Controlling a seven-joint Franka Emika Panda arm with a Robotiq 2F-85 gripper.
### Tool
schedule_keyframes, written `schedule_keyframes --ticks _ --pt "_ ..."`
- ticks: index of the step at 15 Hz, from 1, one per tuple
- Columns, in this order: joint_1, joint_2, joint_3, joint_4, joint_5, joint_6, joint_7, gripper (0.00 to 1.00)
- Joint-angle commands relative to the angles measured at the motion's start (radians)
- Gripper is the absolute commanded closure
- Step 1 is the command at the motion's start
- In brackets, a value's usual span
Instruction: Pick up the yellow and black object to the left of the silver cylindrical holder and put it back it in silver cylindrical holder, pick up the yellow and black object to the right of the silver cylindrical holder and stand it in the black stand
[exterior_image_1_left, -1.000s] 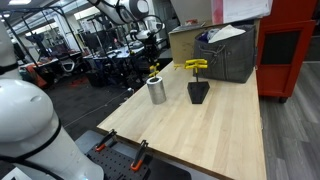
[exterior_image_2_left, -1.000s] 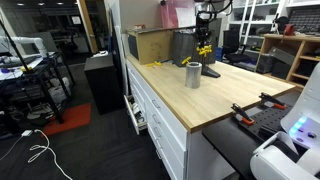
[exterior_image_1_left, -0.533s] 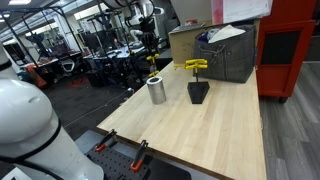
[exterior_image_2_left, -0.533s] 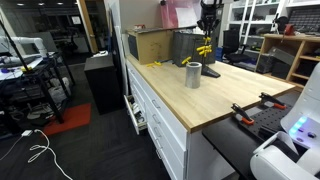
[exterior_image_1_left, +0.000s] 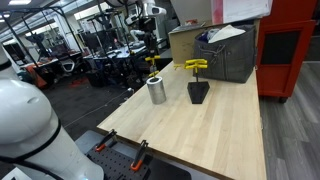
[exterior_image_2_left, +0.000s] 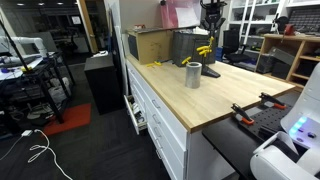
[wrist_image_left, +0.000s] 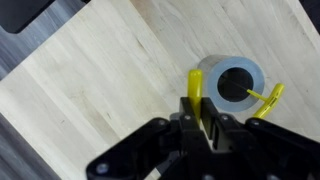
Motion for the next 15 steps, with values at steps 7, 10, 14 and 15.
schedule_keyframes --ticks 7,10,14,15 --pt "-0.021 0.187 -0.054 0.106 0.019 -0.028 0.241 0.96" --pt "-0.030 0.241 -0.076 0.147 0.023 -0.020 0.266 0.96" --pt "-0.031 0.309 -0.110 0.224 -0.006 -0.024 0.340 0.96" --pt "-0.031 0.317 -0.117 0.240 -0.005 -0.022 0.361 0.96"
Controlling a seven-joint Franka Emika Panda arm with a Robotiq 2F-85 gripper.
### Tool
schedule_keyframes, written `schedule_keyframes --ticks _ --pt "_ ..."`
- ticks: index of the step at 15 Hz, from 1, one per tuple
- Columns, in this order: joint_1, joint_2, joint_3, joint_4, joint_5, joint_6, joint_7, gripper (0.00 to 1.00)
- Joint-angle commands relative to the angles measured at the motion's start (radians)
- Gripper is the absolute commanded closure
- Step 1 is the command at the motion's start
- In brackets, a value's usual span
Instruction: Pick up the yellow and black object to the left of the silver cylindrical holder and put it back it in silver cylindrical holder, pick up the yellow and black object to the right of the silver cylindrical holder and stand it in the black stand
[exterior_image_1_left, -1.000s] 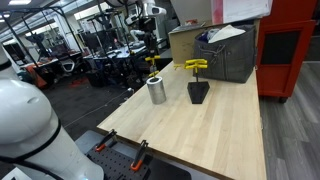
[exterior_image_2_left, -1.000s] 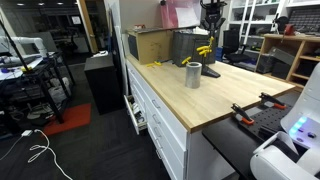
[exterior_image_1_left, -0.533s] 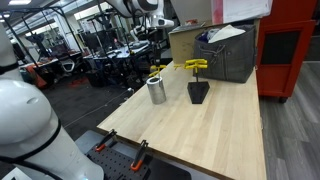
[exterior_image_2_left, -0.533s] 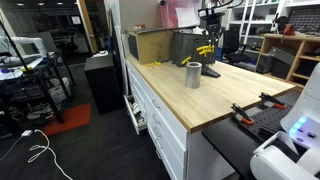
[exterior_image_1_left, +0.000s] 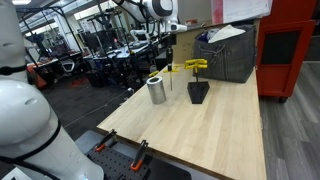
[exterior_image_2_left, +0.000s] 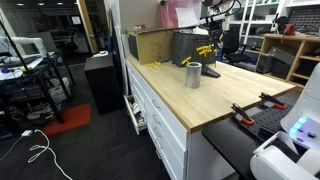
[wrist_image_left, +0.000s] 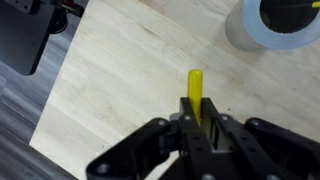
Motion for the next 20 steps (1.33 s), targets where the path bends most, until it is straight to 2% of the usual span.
schedule_keyframes --ticks 1,6,7,12,13,20 --pt "0.000 0.044 -0.025 0.086 -0.012 -0.021 0.089 0.96" --pt "0.013 0.005 -0.036 0.096 -0.054 -0.047 0.187 0.96" --pt "-0.001 0.035 -0.025 0.091 -0.042 -0.013 0.143 0.85" --pt "0.000 0.023 -0.024 0.095 -0.043 -0.017 0.154 0.85" --pt "0.000 0.023 -0.025 0.095 -0.043 -0.017 0.154 0.96" --pt "-0.034 0.184 -0.041 0.257 -0.005 -0.021 0.178 0.96"
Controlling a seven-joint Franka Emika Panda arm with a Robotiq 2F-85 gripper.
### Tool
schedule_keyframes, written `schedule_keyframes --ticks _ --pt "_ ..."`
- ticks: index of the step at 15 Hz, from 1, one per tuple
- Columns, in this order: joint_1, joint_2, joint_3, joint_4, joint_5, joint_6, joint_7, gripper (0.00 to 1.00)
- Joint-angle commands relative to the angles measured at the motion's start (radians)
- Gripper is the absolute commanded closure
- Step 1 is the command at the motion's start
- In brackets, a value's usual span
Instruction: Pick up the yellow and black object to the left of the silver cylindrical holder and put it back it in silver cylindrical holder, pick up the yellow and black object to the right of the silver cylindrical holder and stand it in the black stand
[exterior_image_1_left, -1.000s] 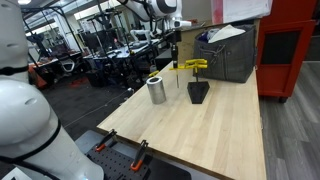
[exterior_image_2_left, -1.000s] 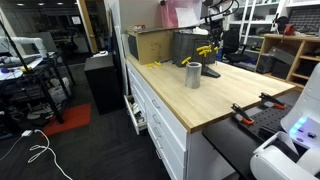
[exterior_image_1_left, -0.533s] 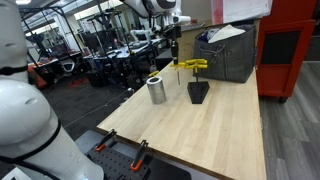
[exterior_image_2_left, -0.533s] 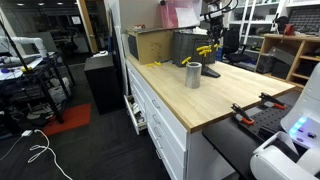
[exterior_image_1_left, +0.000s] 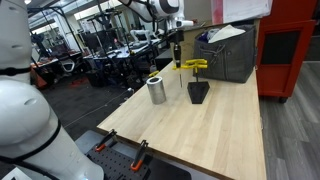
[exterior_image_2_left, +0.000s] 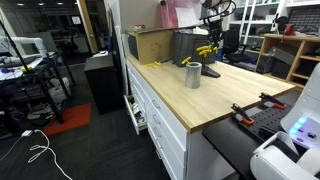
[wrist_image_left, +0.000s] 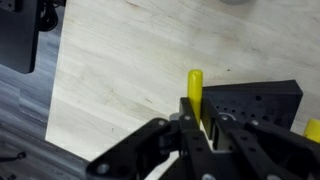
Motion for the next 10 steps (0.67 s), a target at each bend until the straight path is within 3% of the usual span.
schedule_keyframes --ticks 1,6,10 --pt "-0.038 0.115 -0.014 0.140 0.039 -0.008 0.029 0.96" --pt "-0.121 0.251 0.000 0.294 0.182 -0.025 0.016 0.96" --pt "-0.135 0.323 -0.015 0.382 0.195 -0.002 0.039 0.96"
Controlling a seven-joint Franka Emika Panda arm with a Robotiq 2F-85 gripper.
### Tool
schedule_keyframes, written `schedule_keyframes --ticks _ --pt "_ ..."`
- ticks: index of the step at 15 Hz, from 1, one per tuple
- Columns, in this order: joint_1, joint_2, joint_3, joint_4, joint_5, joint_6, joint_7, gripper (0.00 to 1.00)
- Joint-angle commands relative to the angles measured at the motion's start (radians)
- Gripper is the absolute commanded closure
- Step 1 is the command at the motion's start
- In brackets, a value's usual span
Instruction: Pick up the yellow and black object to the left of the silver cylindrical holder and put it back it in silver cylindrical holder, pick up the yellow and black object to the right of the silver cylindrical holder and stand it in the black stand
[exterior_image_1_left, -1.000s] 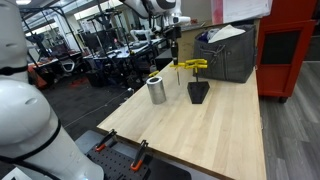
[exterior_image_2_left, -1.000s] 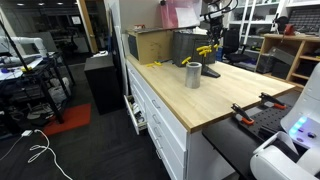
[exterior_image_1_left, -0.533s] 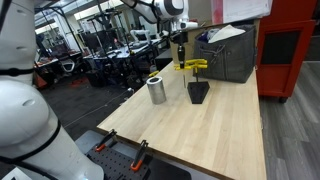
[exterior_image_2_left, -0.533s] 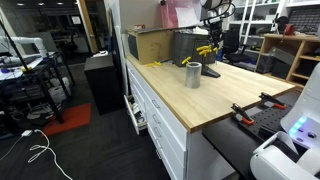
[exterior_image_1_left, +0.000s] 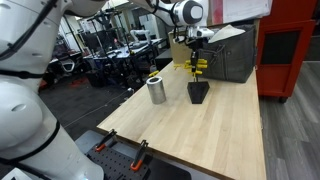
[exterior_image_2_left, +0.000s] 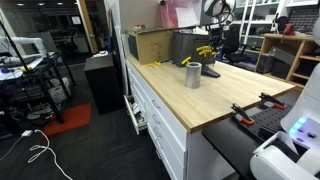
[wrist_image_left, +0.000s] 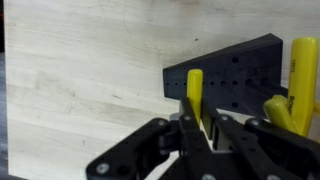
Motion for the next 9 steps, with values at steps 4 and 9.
schedule_keyframes --ticks 4,9 --pt "-0.015 0.107 -0.006 0.172 0.011 -0.002 0.028 0.96" --pt "-0.009 0.139 -0.006 0.211 -0.004 -0.001 0.022 0.96"
